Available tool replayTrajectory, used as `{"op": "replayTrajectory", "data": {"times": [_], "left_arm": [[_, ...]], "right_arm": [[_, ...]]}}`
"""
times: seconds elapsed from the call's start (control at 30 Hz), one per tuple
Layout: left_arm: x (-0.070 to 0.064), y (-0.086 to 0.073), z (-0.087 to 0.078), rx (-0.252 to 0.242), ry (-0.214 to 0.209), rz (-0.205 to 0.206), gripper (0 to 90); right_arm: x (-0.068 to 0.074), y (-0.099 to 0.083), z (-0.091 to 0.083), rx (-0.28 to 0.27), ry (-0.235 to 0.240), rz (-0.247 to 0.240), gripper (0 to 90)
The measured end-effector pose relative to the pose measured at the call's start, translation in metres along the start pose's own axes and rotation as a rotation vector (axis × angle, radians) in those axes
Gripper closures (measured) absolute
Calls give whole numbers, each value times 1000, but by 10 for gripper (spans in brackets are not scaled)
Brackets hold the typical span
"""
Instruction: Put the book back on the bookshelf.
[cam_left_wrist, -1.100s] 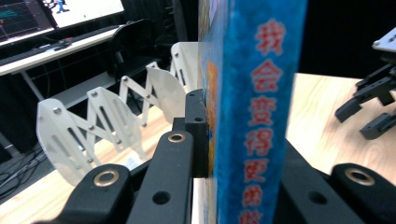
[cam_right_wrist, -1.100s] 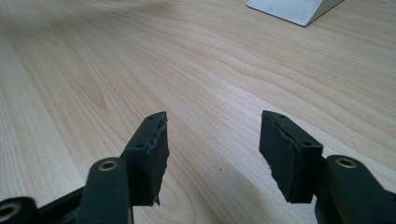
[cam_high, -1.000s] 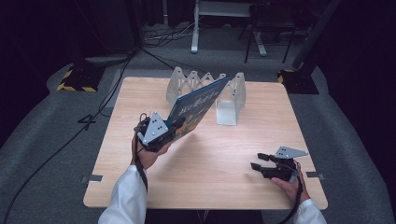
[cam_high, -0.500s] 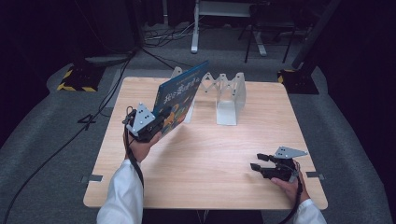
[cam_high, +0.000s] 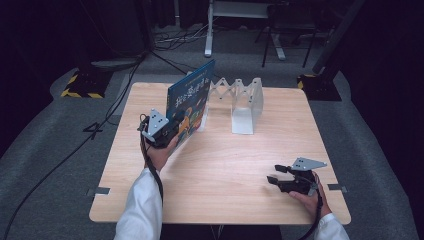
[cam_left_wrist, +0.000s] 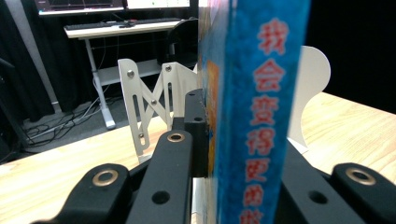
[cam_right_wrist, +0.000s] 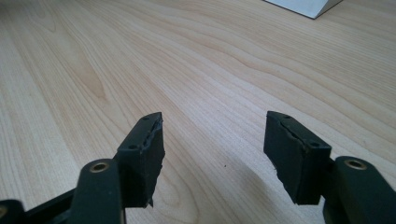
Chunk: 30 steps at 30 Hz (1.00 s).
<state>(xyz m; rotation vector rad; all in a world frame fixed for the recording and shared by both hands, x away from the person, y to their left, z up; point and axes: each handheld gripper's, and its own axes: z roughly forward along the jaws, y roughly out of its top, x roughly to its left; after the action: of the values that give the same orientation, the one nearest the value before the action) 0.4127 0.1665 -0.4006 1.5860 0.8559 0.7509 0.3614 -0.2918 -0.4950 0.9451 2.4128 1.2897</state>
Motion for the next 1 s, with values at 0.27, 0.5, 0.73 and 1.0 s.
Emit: {"op": "replayTrajectory", "data": {"times": [0.27, 0.5, 0.73, 1.0], "left_arm": [[3, -15, 9, 10, 64, -62, 819], [2, -19, 22, 24, 82, -71, 816], [0, -15, 34, 37, 97, -61, 808], [5, -11, 47, 54, 126, -87, 792]], "right_arm": [[4, 0, 5, 26, -2, -28, 383], [8, -1, 9, 45, -4, -60, 375], [10, -1, 10, 47, 4, -80, 366], [10, -1, 11, 60, 19, -85, 369]]}}
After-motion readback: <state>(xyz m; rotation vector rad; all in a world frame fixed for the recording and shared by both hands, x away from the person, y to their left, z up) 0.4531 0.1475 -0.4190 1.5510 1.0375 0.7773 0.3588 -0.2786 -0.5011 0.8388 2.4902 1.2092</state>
